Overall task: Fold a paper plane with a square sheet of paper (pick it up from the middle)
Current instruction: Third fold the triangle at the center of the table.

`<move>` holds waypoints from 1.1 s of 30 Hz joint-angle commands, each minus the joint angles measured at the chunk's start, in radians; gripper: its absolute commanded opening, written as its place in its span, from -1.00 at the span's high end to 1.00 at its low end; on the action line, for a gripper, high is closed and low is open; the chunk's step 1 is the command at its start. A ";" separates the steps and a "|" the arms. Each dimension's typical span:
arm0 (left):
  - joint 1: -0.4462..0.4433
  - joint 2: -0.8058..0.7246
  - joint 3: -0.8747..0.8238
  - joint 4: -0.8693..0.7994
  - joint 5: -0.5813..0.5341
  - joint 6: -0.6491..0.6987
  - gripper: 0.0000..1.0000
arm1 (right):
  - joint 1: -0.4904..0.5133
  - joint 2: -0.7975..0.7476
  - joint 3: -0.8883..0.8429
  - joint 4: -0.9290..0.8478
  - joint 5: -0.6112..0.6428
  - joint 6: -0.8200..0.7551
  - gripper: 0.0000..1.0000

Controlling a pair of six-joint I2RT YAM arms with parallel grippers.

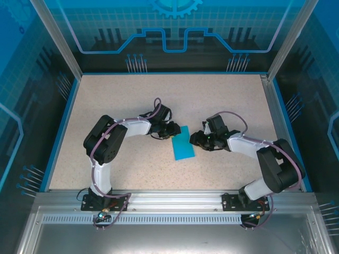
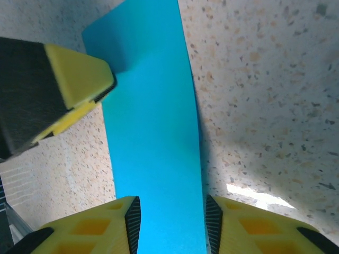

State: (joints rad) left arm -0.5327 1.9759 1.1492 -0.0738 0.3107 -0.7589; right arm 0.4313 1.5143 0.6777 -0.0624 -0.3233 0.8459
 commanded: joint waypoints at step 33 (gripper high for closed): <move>0.011 -0.016 0.001 -0.011 0.092 0.171 0.22 | -0.100 0.301 0.139 0.109 -0.307 -0.121 0.59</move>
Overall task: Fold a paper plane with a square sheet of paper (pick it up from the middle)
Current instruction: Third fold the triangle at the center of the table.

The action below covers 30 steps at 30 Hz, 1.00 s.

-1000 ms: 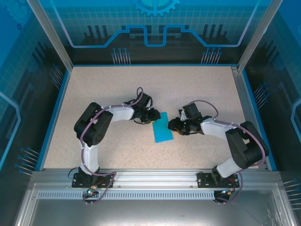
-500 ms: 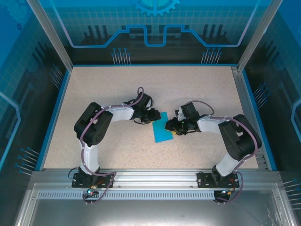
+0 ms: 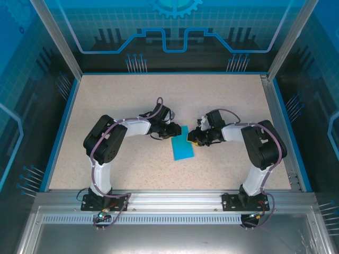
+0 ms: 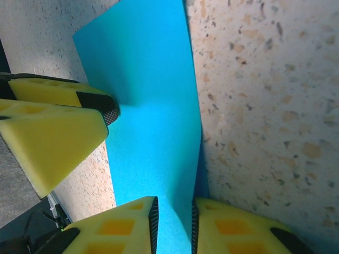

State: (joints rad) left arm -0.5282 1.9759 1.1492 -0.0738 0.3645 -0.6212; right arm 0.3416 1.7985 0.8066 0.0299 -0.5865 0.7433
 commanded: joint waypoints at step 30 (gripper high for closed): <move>-0.578 -0.266 -0.113 -0.185 -0.701 0.482 -0.26 | 0.023 -0.070 -0.110 0.150 0.025 0.206 0.78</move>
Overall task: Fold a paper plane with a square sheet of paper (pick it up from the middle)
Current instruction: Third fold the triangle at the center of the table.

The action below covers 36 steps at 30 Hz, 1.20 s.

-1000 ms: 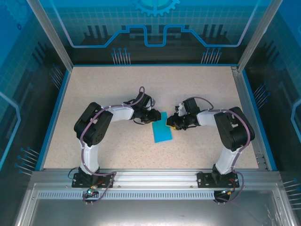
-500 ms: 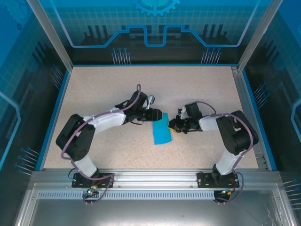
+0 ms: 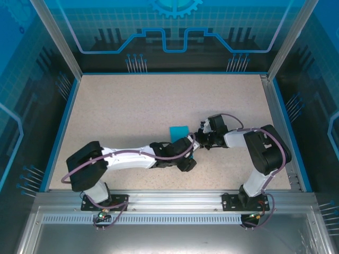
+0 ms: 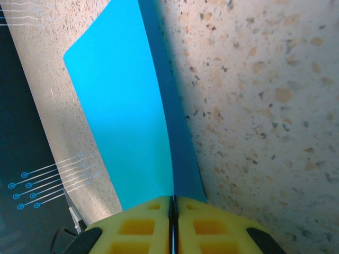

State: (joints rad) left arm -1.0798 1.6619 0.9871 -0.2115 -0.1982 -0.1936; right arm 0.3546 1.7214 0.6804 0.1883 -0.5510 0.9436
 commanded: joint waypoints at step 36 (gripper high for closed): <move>-0.054 0.107 0.066 0.012 -0.306 0.038 1.00 | 0.008 0.005 0.045 -0.069 -0.016 -0.029 0.70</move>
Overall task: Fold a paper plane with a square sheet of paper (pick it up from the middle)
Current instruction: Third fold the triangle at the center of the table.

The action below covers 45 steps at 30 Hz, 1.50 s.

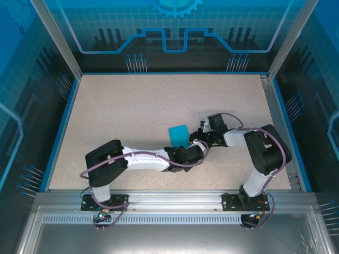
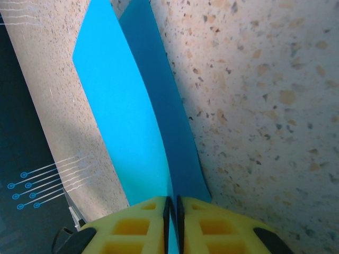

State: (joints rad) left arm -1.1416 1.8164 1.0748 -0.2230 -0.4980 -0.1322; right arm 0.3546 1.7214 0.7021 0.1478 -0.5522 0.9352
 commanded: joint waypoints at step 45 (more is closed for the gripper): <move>0.472 -0.169 -0.271 0.241 0.907 -0.209 1.00 | 0.089 0.225 0.380 -0.352 0.137 -0.270 0.72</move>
State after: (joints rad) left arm -0.6846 1.6268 0.8135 0.0090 0.3717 -0.3397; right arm 0.4232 1.9194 1.0485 -0.1280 -0.4538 0.7143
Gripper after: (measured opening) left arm 0.069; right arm 0.144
